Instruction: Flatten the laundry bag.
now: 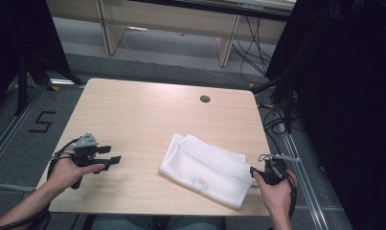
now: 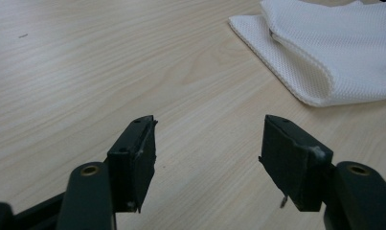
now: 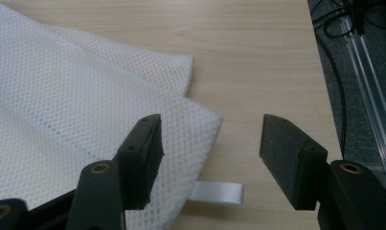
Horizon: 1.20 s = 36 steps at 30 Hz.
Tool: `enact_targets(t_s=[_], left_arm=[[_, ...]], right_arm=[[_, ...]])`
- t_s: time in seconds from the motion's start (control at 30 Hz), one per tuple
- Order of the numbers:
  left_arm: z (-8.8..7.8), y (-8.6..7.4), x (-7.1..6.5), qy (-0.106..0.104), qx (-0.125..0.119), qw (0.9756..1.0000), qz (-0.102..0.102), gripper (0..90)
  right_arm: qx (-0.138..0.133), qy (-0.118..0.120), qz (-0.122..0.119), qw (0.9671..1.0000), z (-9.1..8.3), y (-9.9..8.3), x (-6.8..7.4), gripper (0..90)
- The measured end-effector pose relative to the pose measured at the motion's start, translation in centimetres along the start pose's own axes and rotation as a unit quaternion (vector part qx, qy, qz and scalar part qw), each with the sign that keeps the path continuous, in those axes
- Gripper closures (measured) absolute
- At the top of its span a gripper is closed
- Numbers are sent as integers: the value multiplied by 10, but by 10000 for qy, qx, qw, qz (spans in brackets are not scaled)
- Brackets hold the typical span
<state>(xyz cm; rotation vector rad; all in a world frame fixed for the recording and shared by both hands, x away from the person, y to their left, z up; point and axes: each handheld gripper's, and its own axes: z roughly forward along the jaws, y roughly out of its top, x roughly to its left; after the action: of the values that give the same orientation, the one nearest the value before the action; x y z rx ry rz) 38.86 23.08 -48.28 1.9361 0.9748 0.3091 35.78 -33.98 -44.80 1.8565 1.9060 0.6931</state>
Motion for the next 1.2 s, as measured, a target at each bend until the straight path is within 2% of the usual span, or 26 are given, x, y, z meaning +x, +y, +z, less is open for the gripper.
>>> enact_targets(t_s=[0.03,0.07,0.13,0.23,0.3,0.37,0.43,0.47,0.5,0.53,0.6,0.63,0.67,0.73,0.77,0.8,0.83,0.87,0.9,0.93,1.0,1.03,1.07,1.1,1.13,1.2], left_arm=[[1,0,-1,-29,-24,10000,-1,364],[2,0,-2,-37,-23,10000,33,366],[3,1,-3,-76,-20,10000,16,367],[8,6,-11,-228,-48,9997,83,382],[12,10,-15,-318,-19,9991,262,401],[19,16,-21,-445,16,9984,347,423],[26,23,-30,-529,158,9968,573,438],[31,26,-35,-546,209,9958,706,445],[36,31,-40,-587,302,9945,816,462],[42,35,-46,-653,308,9929,943,472],[52,45,-58,-796,436,9904,1045,517],[59,50,-63,-908,479,9886,1099,565],[66,55,-68,-961,511,9874,1147,598],[79,63,-77,-1111,614,9850,1166,653],[86,67,-81,-1200,655,9833,1204,674],[94,68,-86,-1252,740,9825,1166,698],[101,70,-89,-1311,817,9802,1237,704],[108,71,-94,-1316,872,9796,1247,706],[115,71,-98,-1354,958,9779,1273,709],[115,71,-98,-1354,958,9779,1273,709],[129,72,-107,-1420,1107,9742,1358,707],[138,73,-112,-1442,1283,9706,1438,700],[143,73,-113,-1423,1343,9687,1527,700],[147,72,-115,-1388,1423,9671,1587,697],[151,72,-115,-1358,1493,9657,1633,697],[153,71,-114,-1343,1556,9657,1585,697]], right_arm=[[-21,97,-207,9997,0,0,-2,415],[-79,-32,-66,9999,1,0,1,416],[-200,-16,-83,9998,4,0,2,424],[-273,137,-481,9984,6,0,1,468],[-213,127,-446,9987,3,3,5,495],[-317,79,-800,9963,4,6,7,552],[-148,144,-730,9971,3,10,12,607],[-143,152,-908,9956,4,10,10,640],[-85,258,-739,9969,2,11,11,677],[-128,248,-852,9960,-1,10,10,742],[20,266,-781,9966,-9,8,12,847],[11,278,-883,9957,-11,5,11,884],[170,286,-855,9958,-15,4,13,900],[336,397,-967,9940,-17,-3,15,900],[523,470,-866,9938,-18,-7,19,900],[590,500,-1015,9918,-16,-11,20,900],[808,610,-885,9909,-15,-14,25,900],[1010,654,-976,9879,-13,-16,26,900],[1073,679,-1100,9858,-7,-19,27,900],[1073,679,-1100,9858,-7,-19,27,900],[1398,727,-756,9846,0,-20,35,898],[1500,716,-949,9815,6,-18,35,897],[1592,704,-815,9814,10,-18,39,897],[1620,705,-969,9795,13,-15,38,897],[1685,700,-1047,9776,17,-14,39,898],[1722,623,-1127,9766,23,-13,39,899]])
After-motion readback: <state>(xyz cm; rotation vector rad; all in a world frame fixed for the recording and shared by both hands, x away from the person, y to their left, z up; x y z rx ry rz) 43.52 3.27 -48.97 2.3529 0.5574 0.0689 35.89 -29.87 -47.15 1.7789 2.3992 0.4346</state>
